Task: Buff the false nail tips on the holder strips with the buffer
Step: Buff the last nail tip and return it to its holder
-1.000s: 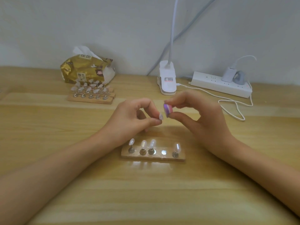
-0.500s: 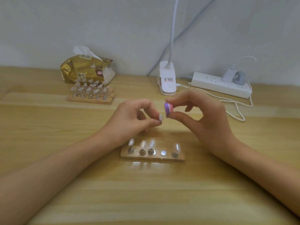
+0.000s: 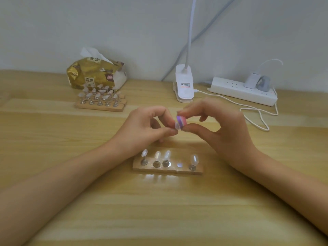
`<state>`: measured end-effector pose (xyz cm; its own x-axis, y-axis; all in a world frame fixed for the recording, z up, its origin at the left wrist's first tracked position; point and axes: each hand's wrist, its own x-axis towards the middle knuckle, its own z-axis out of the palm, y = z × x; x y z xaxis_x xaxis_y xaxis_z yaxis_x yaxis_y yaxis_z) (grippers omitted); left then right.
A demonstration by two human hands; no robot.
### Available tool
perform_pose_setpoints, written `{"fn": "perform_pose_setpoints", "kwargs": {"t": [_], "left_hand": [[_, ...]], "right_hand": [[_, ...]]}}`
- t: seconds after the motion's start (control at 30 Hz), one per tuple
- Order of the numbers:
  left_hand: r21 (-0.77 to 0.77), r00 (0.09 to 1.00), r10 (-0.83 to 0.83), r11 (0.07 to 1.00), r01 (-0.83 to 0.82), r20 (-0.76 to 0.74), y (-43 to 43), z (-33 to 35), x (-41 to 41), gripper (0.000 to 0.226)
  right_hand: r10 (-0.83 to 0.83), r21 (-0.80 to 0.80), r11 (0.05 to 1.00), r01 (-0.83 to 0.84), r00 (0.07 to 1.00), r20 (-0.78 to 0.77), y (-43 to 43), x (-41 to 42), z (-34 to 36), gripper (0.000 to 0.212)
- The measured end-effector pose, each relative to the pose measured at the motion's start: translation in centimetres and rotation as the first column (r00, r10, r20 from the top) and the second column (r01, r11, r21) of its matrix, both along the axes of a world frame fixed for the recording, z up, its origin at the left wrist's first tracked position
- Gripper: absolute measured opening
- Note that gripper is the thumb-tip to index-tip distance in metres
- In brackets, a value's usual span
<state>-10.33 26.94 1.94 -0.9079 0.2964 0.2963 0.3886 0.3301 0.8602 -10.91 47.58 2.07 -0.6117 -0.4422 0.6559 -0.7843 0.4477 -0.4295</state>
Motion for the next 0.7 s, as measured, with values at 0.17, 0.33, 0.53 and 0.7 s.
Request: {"fn": "perform_pose_setpoints", "kwargs": {"t": [0.17, 0.33, 0.53, 0.7], "left_hand": [[0.007, 1.000, -0.012, 1.000, 0.012, 0.004, 0.08, 0.08, 0.02, 0.018], [-0.011, 1.000, -0.004, 1.000, 0.004, -0.004, 0.09, 0.02, 0.04, 0.020], [-0.013, 1.000, -0.016, 1.000, 0.015, -0.014, 0.04, 0.08, 0.06, 0.018], [-0.011, 1.000, -0.017, 1.000, 0.017, -0.018, 0.04, 0.09, 0.04, 0.020]], "right_hand": [[-0.018, -0.038, 0.999, 0.021, 0.997, 0.070, 0.11, -0.05, 0.05, 0.013], [-0.030, 0.025, 0.999, 0.027, 0.993, 0.117, 0.08, -0.14, -0.06, 0.009], [-0.026, 0.046, 0.999, 0.024, 0.998, 0.058, -0.13, -0.12, -0.26, 0.010], [-0.011, 0.022, 1.000, 0.012, 0.997, -0.070, -0.36, -0.05, 0.10, 0.012]]}}
